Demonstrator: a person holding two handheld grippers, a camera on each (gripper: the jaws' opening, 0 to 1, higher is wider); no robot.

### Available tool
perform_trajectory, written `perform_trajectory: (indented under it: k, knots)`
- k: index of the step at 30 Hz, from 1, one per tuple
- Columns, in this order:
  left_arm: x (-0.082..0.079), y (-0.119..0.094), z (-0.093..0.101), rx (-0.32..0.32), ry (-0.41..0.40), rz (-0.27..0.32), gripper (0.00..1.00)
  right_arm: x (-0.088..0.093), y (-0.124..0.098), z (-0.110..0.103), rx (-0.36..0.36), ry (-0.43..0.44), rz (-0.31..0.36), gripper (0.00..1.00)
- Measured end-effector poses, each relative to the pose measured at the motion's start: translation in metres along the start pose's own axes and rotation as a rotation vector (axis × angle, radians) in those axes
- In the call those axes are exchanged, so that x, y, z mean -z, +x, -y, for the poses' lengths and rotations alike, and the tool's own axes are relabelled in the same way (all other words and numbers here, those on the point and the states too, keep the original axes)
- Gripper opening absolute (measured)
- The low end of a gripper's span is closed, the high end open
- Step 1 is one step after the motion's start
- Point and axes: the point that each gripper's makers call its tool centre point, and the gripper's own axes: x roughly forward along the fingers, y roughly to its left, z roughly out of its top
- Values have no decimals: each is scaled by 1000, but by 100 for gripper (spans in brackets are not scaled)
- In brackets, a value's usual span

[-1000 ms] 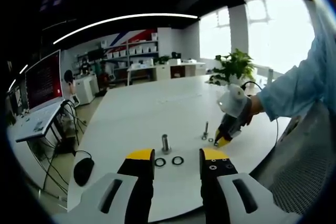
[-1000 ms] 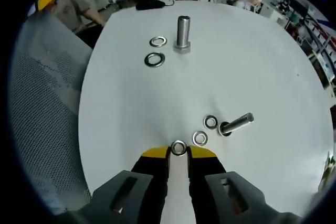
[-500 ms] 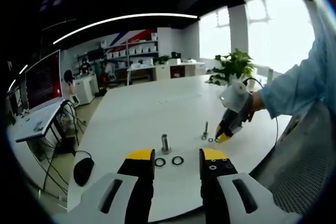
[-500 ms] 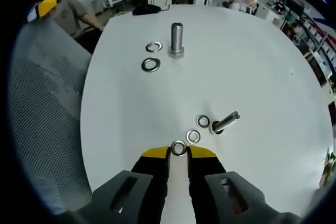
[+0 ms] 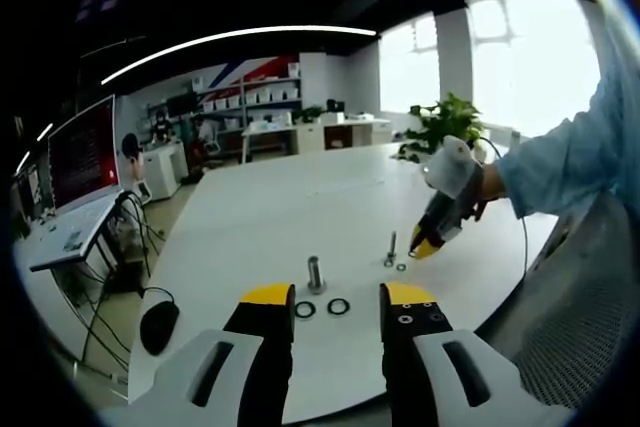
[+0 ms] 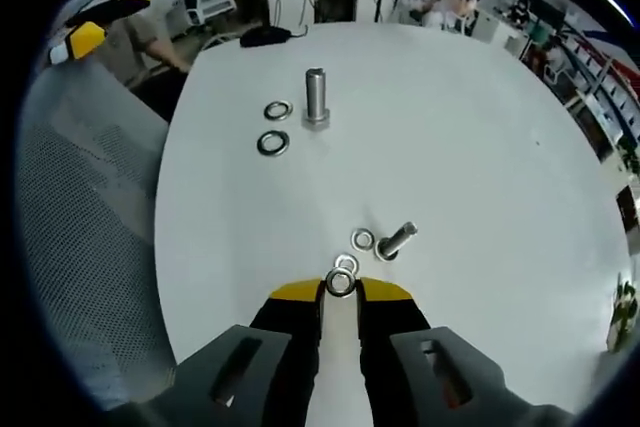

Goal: Place the washer onto the threaded stud by aligning its center hole with the stud, sliding it down to the base, and recovering from edge contact or off-axis alignment until the washer reaches the visible bottom stop.

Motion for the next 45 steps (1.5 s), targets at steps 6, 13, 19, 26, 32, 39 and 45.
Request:
perform_trajectory:
  k: [6, 13, 19, 26, 32, 39, 45]
  knots:
    - [0, 0, 0, -1, 0, 0, 32, -7, -5, 6, 15, -2, 8, 15]
    - [0, 0, -1, -3, 0, 1, 31, -18, -10, 16, 38, 1, 28, 15]
    - [-1, 0, -1, -4, 0, 4, 31, -22, -12, 22, 57, 2, 41, 15]
    - [0, 0, -1, -4, 0, 3, 31, -32, -15, 28, 89, -2, 74, 15]
    - [0, 0, -1, -2, 0, 2, 31, -34, -13, 31, 102, -2, 72, 15]
    - [1, 0, -1, -2, -1, 1, 31, -36, -10, 37, 117, 4, 75, 15]
    - [1, 0, -1, -3, -1, 0, 31, -34, -5, 37, 108, 14, 64, 15]
